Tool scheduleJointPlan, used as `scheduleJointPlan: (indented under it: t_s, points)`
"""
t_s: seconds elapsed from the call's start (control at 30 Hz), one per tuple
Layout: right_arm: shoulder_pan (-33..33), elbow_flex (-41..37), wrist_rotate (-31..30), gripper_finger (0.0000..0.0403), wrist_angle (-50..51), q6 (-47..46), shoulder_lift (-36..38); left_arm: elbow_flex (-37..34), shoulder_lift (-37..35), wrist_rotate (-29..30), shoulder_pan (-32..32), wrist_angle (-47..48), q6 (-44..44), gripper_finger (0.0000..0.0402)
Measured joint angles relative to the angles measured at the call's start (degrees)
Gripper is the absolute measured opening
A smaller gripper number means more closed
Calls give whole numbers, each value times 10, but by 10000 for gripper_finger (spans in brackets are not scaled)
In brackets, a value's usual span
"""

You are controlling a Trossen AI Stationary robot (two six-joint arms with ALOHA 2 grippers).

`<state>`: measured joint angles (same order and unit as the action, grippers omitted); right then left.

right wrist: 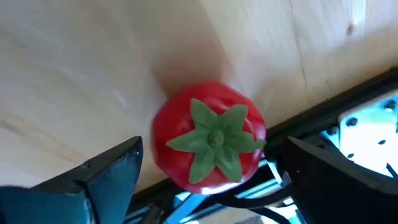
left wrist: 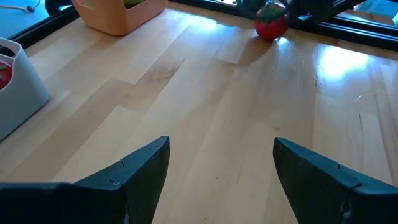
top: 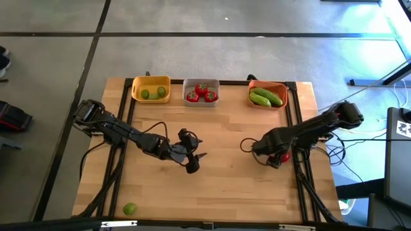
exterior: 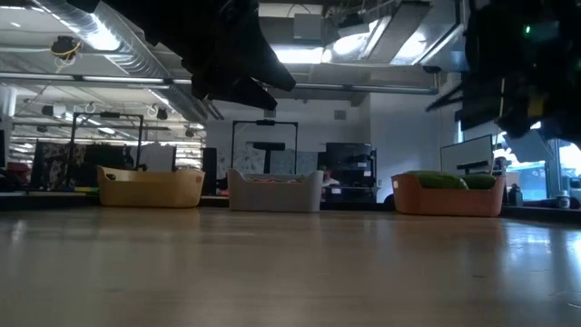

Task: Sort produce into baskets
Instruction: Put the tomatoes into the gray bin

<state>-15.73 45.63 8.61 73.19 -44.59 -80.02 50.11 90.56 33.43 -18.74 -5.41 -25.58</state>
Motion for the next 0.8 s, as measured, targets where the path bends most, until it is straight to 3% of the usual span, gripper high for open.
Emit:
scheduleJointPlan:
  t_s: [0.3, 0.5, 0.63, 0.8]
  points:
    - [0, 0, 8, 328, 14, 61, -90, 0, 0, 0, 0, 0, 0, 282]
    - [0, 10, 7, 251, 19, 91, -97, 0, 0, 0, 0, 0, 4, 282]
    - [0, 54, -32, 215, 21, 108, -80, 0, 0, 0, 0, 0, 4, 282]
    - [0, 124, -147, 215, 15, 133, -62, 0, 0, 0, 0, 0, -15, 282]
